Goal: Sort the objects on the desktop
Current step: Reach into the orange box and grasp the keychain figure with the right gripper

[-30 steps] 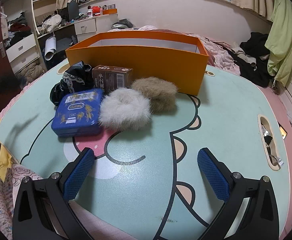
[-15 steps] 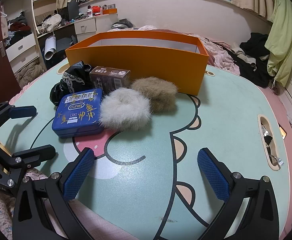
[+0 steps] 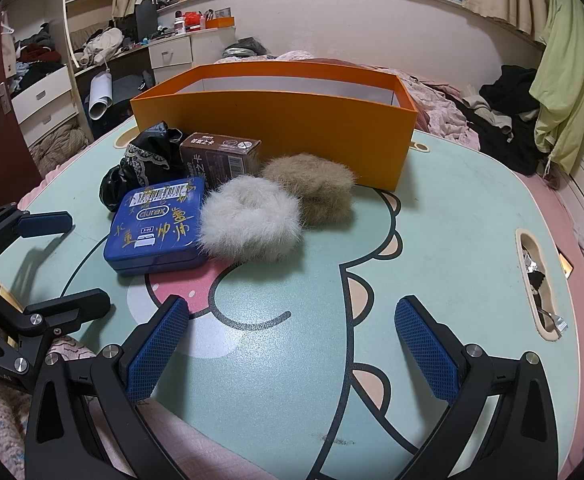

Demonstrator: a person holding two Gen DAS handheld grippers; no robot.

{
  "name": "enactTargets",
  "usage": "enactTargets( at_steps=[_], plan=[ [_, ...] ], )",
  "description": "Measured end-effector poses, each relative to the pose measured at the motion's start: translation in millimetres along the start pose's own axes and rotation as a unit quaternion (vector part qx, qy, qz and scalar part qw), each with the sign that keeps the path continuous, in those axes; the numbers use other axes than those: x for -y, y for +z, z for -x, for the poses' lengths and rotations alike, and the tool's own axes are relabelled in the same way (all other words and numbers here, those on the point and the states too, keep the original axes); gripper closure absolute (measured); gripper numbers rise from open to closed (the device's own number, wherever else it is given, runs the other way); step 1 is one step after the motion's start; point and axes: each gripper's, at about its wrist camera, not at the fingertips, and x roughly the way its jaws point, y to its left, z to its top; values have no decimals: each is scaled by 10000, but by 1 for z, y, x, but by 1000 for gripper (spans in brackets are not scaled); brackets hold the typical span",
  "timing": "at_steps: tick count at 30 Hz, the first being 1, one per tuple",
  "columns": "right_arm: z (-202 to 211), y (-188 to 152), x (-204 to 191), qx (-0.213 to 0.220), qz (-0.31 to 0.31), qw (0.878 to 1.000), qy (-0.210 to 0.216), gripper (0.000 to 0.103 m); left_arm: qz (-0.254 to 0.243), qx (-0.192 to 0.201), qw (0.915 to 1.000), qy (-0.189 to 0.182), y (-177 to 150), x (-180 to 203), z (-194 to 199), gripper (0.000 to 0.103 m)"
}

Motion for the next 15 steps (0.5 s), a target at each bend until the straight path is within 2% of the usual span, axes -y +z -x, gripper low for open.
enactTargets(
  at_steps=[8,10,13,15],
  plan=[
    [3,5,2,-132,1,9999,-23,0,3,0,10000,-2,-1,1,0,0],
    [15,15,3,-37,-66,9999,155,0,4,-1,10000,2,-1,2,0,0],
    [48,53,6,418,-242,9981,382,0,5,1,10000,2,-1,2,0,0],
    [62,94,8,559,-390,9966,466,0,6,3,10000,-2,-1,1,0,0]
  ],
)
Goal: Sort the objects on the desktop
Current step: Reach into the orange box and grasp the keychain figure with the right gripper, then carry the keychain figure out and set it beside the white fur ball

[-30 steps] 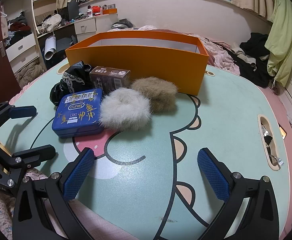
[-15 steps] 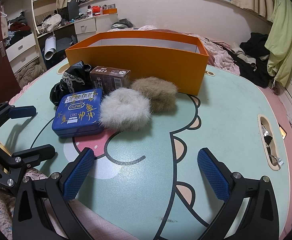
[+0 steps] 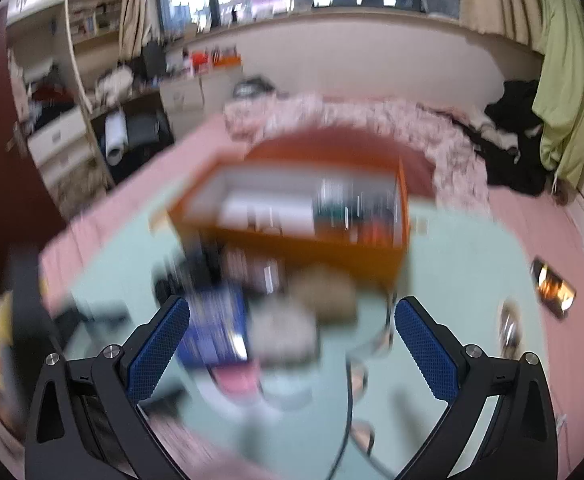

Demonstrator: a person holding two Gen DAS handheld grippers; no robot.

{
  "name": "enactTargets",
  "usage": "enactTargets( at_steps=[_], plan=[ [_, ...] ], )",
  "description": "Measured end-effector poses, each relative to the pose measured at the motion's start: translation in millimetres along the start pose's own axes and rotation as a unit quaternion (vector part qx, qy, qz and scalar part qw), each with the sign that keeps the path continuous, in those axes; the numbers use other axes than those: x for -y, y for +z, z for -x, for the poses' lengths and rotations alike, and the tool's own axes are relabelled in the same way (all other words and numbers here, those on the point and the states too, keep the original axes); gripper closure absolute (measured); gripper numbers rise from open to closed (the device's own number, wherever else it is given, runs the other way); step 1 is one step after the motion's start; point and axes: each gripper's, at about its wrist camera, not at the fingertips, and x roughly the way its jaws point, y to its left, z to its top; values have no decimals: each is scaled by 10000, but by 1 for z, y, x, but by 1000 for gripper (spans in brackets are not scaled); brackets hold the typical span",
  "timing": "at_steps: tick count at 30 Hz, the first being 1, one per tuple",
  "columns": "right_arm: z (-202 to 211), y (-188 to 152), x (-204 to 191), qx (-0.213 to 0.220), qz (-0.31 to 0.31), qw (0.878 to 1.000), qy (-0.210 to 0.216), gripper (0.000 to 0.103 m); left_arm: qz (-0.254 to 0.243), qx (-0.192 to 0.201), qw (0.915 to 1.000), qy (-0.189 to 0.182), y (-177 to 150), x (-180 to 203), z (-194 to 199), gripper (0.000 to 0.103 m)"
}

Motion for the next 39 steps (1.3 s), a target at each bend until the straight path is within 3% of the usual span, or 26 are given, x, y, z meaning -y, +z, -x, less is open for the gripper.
enactTargets(
  at_steps=[3,6,7,9,11,14,16,19,24,29,33,36,39],
  plan=[
    [-24,57,-5,-442,-243,9974,507,0,-2,0,10000,3,0,0,0,0],
    [-89,92,-5,-1571,-717,9800,990,4,0,2,10000,0,0,1,0,0],
    [-112,96,0,-1919,-893,9719,1031,14,0,4,10000,-2,0,1,0,0],
    [-155,97,9,-2580,-1262,9530,967,22,-1,11,10000,-9,0,1,-1,0],
    [-184,94,10,-3007,-1340,9400,899,22,-2,17,10000,-12,0,0,-1,0],
    [-207,82,-1,-3448,-1142,9283,793,22,2,15,10000,-13,0,0,-1,0],
    [-218,74,-12,-3654,-831,9247,671,35,11,11,10000,-17,0,0,-2,0],
    [-219,73,-20,-3644,-518,9294,280,60,9,15,10000,-14,0,0,-2,0],
    [-223,74,-13,-3567,-684,9309,401,61,13,21,10000,-16,0,-1,-3,0],
    [-192,97,-1,-2881,-947,9505,675,61,15,20,10000,-13,0,0,-2,0],
    [-137,104,4,-2225,-773,9689,764,61,13,20,10000,-14,0,-1,-3,0],
    [-95,96,8,-1827,-567,9775,884,60,12,19,10000,-12,0,-1,-3,0],
    [-73,59,20,-1733,-548,9798,830,60,11,18,10000,-10,0,-1,-3,0]
  ],
)
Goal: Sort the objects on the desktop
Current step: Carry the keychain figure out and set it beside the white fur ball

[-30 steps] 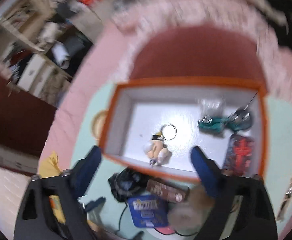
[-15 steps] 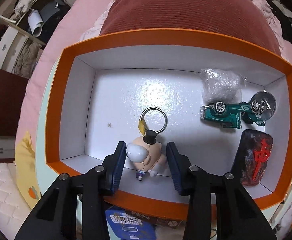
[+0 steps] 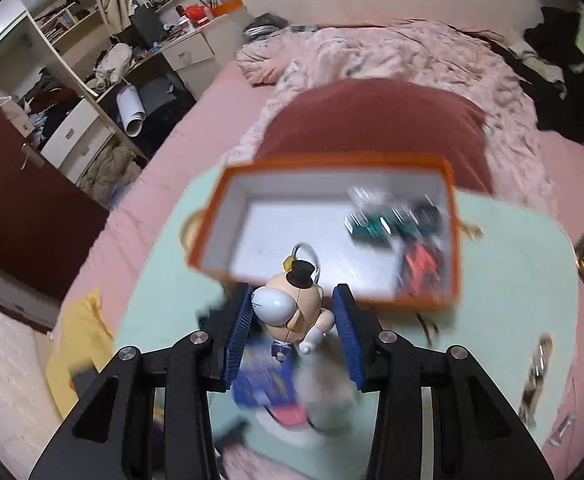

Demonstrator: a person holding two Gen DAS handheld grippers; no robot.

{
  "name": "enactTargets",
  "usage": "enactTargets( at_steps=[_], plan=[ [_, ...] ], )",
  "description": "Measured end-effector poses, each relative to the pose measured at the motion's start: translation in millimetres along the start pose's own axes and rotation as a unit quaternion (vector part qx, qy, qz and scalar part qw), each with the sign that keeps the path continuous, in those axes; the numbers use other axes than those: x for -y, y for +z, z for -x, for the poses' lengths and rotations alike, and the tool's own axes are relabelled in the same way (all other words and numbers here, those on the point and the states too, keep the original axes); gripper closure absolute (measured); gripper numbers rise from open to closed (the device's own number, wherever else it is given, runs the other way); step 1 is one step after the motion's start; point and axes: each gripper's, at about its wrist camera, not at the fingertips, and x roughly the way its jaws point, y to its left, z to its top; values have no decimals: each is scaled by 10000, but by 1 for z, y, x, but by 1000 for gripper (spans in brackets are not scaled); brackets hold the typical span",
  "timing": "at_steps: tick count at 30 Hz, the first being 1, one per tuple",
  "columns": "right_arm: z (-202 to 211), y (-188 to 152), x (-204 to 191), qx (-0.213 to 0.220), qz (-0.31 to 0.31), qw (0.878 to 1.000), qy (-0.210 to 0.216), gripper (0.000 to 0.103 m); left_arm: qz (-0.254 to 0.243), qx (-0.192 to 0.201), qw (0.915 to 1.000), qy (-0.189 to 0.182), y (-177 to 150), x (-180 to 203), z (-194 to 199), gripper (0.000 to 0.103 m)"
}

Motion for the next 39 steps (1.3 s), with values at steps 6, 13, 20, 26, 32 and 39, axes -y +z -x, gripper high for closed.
enactTargets(
  at_steps=[6,13,20,26,32,39],
  plan=[
    [-29,-52,48,-417,-468,9980,-82,60,-3,3,10000,-2,-1,0,1,0],
    [-29,-52,47,125,-458,9989,33,53,-1,4,10000,-1,-1,0,0,0],
    [8,-100,34,1135,-8,9908,-735,29,-4,3,10000,1,-1,-1,0,0],
    [-38,-134,5,1027,700,9818,-1438,18,-6,16,10000,6,-1,-1,1,0],
    [-58,-123,14,1039,788,9822,-1353,0,0,30,10000,16,-1,-1,0,0],
    [-62,-119,12,1040,800,9819,-1364,0,-1,31,10000,17,-2,-1,0,0]
  ],
)
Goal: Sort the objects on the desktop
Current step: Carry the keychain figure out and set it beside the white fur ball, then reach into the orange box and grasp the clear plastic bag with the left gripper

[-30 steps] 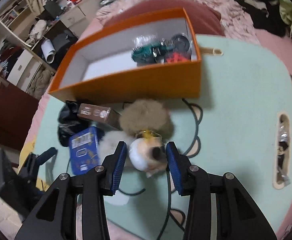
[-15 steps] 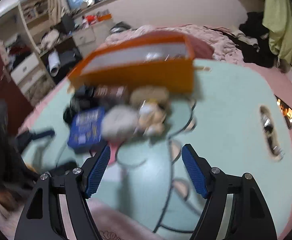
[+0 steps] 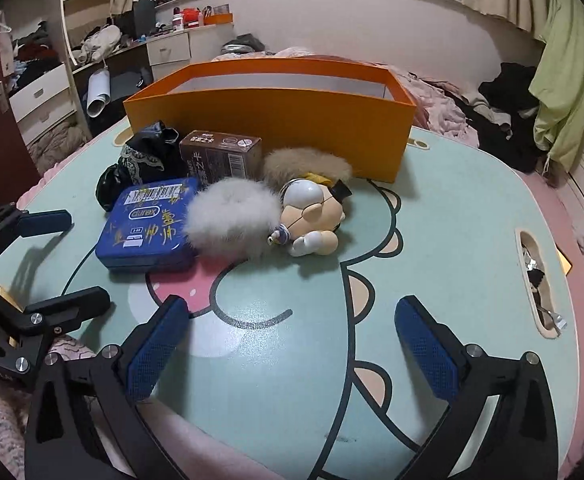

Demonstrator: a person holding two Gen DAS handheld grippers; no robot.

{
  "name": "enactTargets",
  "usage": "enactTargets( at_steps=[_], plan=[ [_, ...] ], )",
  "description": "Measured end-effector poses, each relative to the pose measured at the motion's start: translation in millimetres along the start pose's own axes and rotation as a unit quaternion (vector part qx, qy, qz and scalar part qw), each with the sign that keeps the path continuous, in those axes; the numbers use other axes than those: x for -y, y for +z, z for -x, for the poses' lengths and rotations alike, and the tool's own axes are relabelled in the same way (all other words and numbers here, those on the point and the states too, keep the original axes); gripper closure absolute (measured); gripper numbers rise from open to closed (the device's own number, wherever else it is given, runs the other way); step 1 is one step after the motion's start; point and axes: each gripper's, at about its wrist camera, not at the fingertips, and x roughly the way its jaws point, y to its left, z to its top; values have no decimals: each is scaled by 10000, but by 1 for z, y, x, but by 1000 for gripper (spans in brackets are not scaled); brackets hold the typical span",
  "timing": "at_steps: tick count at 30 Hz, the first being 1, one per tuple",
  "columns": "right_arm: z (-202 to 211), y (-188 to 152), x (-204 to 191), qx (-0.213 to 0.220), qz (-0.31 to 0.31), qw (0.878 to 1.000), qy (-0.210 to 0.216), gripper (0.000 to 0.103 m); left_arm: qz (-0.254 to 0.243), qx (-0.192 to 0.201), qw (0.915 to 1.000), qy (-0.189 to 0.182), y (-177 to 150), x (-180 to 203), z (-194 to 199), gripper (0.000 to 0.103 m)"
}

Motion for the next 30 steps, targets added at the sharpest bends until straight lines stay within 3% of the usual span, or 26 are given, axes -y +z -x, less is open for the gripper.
enactTargets(
  at_steps=[23,27,30],
  plan=[
    [1,-2,-3,5,4,10000,-2,0,60,-1,10000,75,0,-1,1,0],
    [6,-6,-6,19,-3,10000,7,0,288,402,9988,-7,10,-11,25,0],
    [6,-7,-5,18,-2,10000,5,0,581,583,9960,-353,45,-20,42,0]
  ],
)
